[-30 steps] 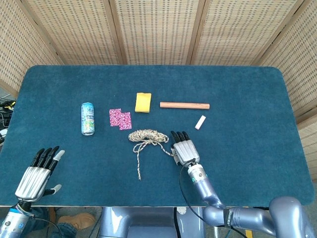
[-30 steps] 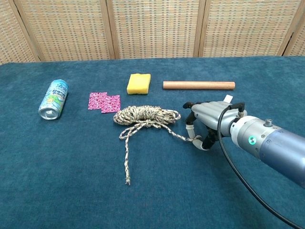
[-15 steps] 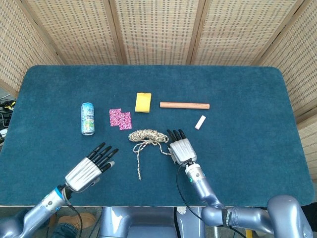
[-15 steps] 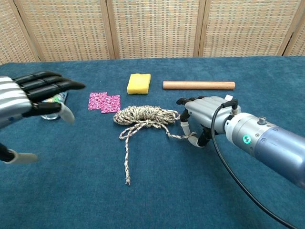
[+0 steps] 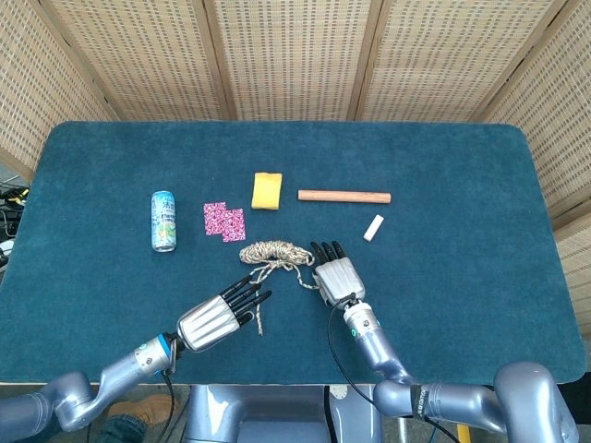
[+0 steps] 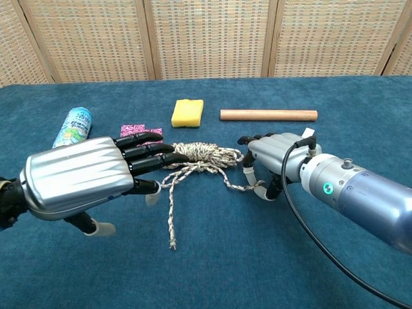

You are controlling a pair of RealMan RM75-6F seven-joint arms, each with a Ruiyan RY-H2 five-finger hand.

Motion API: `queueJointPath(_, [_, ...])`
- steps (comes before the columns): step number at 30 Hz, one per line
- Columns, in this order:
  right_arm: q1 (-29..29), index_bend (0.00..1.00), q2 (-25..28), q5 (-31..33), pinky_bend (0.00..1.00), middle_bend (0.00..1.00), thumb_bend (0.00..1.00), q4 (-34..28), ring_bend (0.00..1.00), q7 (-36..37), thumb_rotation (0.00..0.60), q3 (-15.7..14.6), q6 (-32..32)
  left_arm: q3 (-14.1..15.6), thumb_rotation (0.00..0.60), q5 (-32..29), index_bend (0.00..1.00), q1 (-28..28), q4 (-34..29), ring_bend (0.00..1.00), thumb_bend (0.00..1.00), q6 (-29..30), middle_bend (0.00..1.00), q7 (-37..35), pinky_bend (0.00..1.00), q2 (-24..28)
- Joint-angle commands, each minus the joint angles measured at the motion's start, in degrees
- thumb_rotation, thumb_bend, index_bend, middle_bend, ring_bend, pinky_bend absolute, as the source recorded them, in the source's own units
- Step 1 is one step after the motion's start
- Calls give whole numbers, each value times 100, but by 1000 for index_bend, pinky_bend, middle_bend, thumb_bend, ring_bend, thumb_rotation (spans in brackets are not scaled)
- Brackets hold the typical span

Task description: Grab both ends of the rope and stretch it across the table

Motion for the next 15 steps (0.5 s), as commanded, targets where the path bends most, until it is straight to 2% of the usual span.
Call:
queueJointPath(1, [5, 637, -10, -3, 0, 0, 448, 14, 0, 5, 600, 5, -1, 6, 600, -78, 432, -94, 139, 0, 193, -65, 0, 56, 0, -183])
queueJointPath(7, [12, 637, -20, 22, 0, 0, 448, 41, 0, -3, 600, 30, 3, 59, 600, -124, 455, -247, 330, 0, 268, -132, 0, 77, 0, -470])
queueJointPath(15, [37, 637, -61, 48, 0, 0, 449, 87, 0, -21, 600, 48, -14, 149, 600, -228, 458, -393, 580, 0, 274, -241, 0, 207, 0, -764])
